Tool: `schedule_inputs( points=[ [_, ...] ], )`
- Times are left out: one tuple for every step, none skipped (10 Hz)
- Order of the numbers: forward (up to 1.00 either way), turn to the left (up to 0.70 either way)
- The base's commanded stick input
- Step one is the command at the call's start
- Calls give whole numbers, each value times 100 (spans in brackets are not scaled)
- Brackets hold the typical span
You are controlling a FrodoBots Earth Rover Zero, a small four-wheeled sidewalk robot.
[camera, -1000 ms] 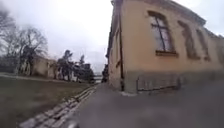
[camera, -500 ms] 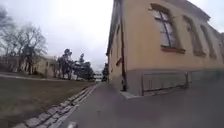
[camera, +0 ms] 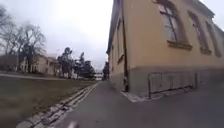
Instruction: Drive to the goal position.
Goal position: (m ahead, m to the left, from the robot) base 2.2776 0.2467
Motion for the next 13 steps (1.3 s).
schedule_inputs(
  points=[
    [100,0],
    [100,0],
    [100,0],
    [100,0],
    [100,0],
    [100,0],
    [100,0],
    [100,0],
    [100,0],
    [100,0],
    [100,0],
    [100,0],
    [100,0]
  ],
)
